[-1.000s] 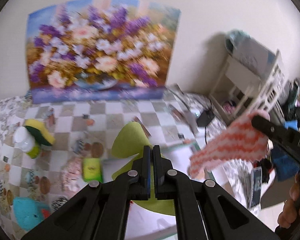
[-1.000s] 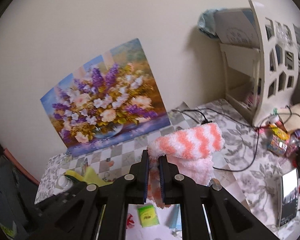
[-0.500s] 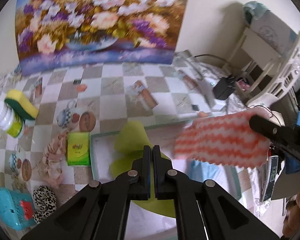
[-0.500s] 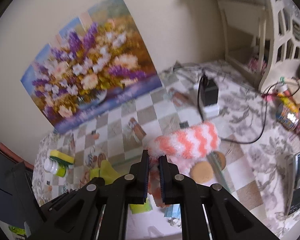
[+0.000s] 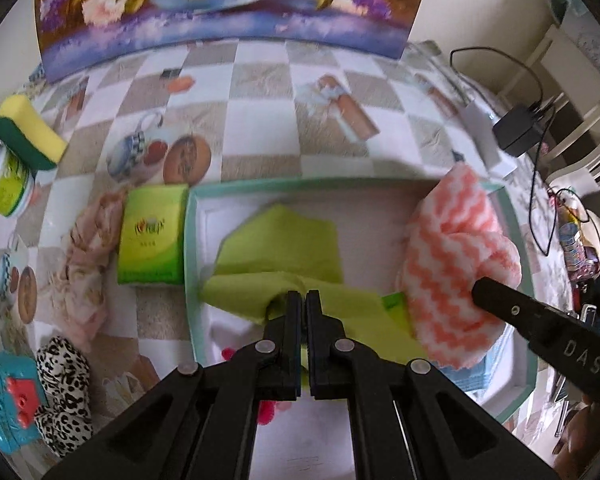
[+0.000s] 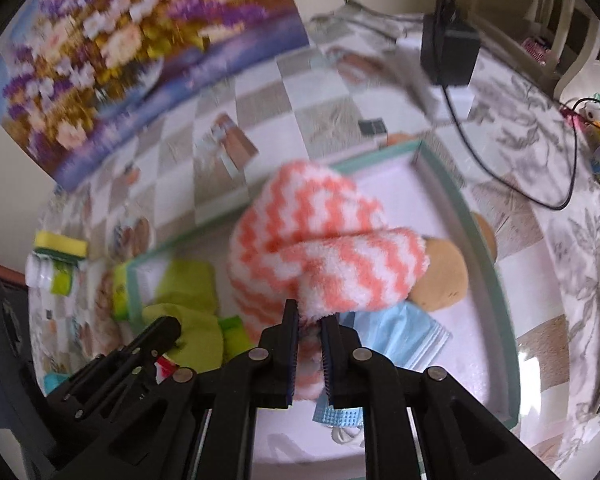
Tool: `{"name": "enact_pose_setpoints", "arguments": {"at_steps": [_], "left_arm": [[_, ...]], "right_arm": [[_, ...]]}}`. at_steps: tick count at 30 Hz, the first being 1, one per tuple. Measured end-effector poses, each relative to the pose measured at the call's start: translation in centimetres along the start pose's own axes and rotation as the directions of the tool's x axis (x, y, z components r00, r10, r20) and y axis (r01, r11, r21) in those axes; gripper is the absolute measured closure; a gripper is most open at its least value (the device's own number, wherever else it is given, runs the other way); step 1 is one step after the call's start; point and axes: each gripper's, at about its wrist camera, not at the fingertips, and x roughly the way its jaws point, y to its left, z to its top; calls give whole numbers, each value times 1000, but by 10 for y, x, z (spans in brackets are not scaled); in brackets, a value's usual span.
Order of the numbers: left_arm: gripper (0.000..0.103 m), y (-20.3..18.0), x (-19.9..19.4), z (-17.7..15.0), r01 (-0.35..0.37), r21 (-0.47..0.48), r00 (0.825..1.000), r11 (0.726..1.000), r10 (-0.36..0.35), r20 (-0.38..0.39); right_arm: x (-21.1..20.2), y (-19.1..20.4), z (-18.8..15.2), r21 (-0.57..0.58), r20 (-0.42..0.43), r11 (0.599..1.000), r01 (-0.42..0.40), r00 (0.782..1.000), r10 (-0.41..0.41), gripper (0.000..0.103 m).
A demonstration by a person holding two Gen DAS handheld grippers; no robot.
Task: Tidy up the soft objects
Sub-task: 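Release the green cloth into the tray with the left tool while the right tool releases the pink towel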
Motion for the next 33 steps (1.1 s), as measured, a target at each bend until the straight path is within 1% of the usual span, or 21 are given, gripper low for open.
{"name": "enact_pose_setpoints", "arguments": {"at_steps": [3, 7, 12, 18, 21, 22, 23, 25, 27, 29, 30, 31, 32, 33], "left_arm": [[101, 1, 5, -2, -2, -3, 1000, 1000, 2, -22], [101, 0, 7, -3, -7, -2, 999, 1000, 7, -31], [101, -1, 8, -3, -13, 0, 999, 1000, 13, -42], [101, -2, 7, -4, -15, -8, 998, 1000, 14, -57], [100, -1, 5, -4, -15, -11, 997, 1000, 14, -73], [100, 0, 4, -4, -14, -13, 997, 1000, 13, -75], [98, 0, 2, -4, -13, -15, 997, 1000, 12, -76], [91, 0, -3, -4, -12, -15, 997, 1000, 11, -73], [74, 0, -11, -3, -13, -12, 998, 1000, 12, -61], [65, 0, -19, -2, -10, -10, 999, 1000, 10, -43], [61, 0, -23, -1, -9, -10, 999, 1000, 9, -34], [59, 0, -29, 0, -8, -11, 1000, 1000, 8, -24], [54, 1, -35, 1, -5, -15, 1000, 1000, 5, -10], [47, 3, -41, 2, -4, -20, 1000, 1000, 4, 1]], "right_arm": [[12, 1, -3, -15, -37, 1000, 27, 999, -28, 90], [23, 1, -8, -49, -78, 994, 93, 992, -96, 90], [26, 2, -14, -97, -97, 983, 155, 982, -164, 90], [27, 2, -18, -128, -113, 975, 179, 974, -194, 90], [25, 3, -19, -132, -111, 975, 180, 975, -195, 90], [24, 4, -18, -134, -110, 974, 180, 975, -195, 87], [23, 5, -18, -137, -109, 973, 184, 974, -200, 85], [19, 9, -16, -140, -102, 972, 191, 973, -206, 74], [14, 13, -15, -139, -92, 972, 192, 974, -205, 71], [7, 14, -14, -141, -79, 972, 191, 976, -203, 70], [3, 15, -13, -141, -72, 971, 191, 977, -203, 68], [-2, 16, -12, -142, -61, 971, 193, 977, -203, 61], [-8, 17, -11, -142, -48, 971, 195, 978, -203, 55], [-13, 18, -11, -141, -36, 970, 195, 979, -202, 46]]}}
